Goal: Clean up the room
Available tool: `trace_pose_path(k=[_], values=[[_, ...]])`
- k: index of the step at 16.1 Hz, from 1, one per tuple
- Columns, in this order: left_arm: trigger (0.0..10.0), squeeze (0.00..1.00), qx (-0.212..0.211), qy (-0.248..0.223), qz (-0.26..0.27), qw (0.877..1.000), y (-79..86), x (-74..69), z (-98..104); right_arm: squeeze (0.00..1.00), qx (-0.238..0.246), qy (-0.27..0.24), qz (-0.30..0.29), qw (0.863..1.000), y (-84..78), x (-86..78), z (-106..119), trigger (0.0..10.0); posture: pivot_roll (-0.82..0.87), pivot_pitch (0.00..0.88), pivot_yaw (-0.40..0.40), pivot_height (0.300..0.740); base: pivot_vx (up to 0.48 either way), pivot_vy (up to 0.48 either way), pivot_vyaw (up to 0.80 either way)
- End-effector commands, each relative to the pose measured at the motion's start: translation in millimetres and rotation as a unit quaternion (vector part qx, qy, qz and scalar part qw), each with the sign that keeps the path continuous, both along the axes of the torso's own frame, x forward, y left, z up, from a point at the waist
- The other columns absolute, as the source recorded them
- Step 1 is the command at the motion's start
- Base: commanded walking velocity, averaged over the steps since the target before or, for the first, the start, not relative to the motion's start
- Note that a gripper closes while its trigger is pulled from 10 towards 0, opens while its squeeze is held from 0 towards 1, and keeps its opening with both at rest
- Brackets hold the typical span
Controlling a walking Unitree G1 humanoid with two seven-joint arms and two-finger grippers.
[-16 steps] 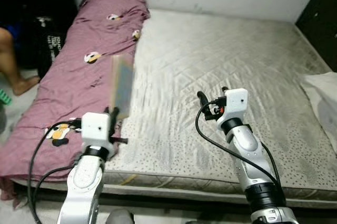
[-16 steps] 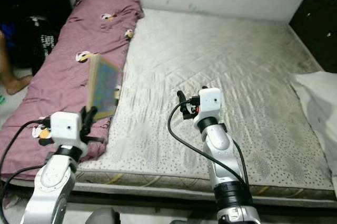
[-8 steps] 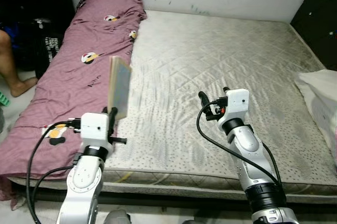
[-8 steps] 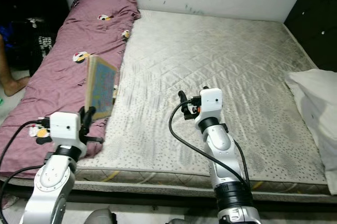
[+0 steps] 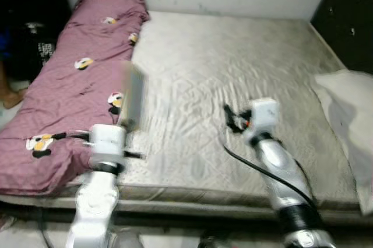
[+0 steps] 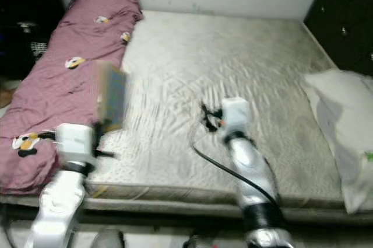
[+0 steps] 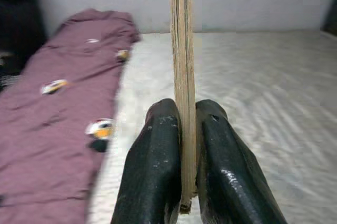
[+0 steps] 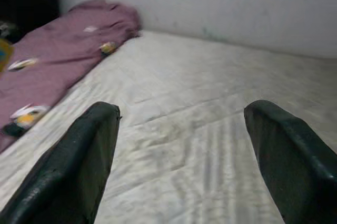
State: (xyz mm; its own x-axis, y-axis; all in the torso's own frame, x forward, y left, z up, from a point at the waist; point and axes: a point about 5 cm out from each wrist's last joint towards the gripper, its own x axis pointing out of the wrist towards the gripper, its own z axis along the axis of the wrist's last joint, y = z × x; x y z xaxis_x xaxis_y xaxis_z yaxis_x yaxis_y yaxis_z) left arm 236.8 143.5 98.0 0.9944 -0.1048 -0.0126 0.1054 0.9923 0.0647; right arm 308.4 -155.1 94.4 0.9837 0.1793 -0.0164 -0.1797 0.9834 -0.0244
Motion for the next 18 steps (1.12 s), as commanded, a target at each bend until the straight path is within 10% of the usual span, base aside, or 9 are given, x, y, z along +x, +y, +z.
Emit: trace_pose_path(k=[1,18], values=[[10.0,0.0,0.01,-0.023,0.008,1.0,6.2,2.9,9.1,0.0,0.004,-0.01,0.005,1.0,5.1,2.4,4.9,10.0,0.07,0.041,-0.063,0.74,0.0,-0.345,0.0],[10.0,0.0,-0.014,-0.036,-0.004,0.999,4.6,1.7,12.9,0.0,-0.007,-0.008,0.006,1.0,5.2,2.2,3.6,10.0,0.07,0.05,-0.066,0.74,0.014,-0.202,0.0]])
